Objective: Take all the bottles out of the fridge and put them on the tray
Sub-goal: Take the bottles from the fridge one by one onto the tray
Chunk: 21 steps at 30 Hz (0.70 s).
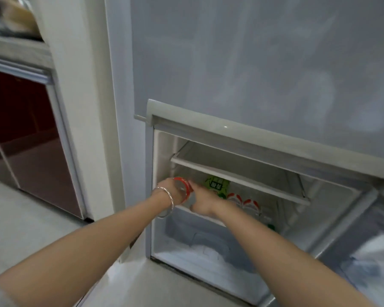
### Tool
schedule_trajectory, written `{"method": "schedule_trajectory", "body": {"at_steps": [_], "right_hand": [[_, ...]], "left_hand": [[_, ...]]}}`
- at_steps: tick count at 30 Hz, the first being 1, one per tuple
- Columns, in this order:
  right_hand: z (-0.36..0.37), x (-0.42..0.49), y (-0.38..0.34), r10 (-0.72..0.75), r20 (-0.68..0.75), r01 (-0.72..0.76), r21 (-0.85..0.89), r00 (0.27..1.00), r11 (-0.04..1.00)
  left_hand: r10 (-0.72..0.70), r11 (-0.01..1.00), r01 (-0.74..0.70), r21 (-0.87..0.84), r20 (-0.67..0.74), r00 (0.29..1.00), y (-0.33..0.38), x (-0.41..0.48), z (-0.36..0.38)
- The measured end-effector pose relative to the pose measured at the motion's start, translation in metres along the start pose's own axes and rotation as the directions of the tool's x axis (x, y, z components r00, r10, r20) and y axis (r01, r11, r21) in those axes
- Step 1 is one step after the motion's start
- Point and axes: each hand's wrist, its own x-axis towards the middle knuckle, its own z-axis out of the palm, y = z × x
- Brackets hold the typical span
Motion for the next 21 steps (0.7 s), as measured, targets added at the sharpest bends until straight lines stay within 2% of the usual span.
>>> {"method": "schedule_trajectory", "body": {"at_steps": [4,7,9,13,16,18,21], "right_hand": [[-0.030,-0.038,-0.011,-0.036,-0.004,0.036,-0.072,0.999,0.997],[-0.053,-0.072,-0.019,-0.031,0.104,0.044,-0.121,0.994,0.992],[-0.065,-0.089,-0.020,0.004,0.137,0.013,-0.119,0.991,0.993],[-0.087,-0.125,-0.016,0.037,0.276,-0.047,0.030,0.960,0.998],[-0.111,-0.159,-0.012,0.005,0.420,-0.104,0.213,0.908,0.972],[-0.131,-0.183,-0.005,-0.025,0.479,-0.137,0.301,0.877,0.944],[-0.168,-0.227,0.005,-0.107,0.456,-0.133,0.464,0.883,0.876]], "left_hand": [[0.058,0.998,-0.057,0.013,-0.132,0.990,0.018,-0.029,-0.029],[0.117,0.989,-0.094,0.113,-0.220,0.968,0.030,-0.053,-0.050],[0.169,0.978,-0.134,0.160,-0.231,0.958,0.040,-0.070,-0.059],[0.279,0.941,-0.204,0.270,-0.276,0.920,0.070,-0.115,-0.066],[0.390,0.883,-0.240,0.403,-0.349,0.852,0.096,-0.154,-0.075],[0.451,0.862,-0.280,0.422,-0.388,0.804,0.116,-0.181,-0.087],[0.523,0.842,-0.366,0.398,-0.432,0.735,0.147,-0.216,-0.111]]}}
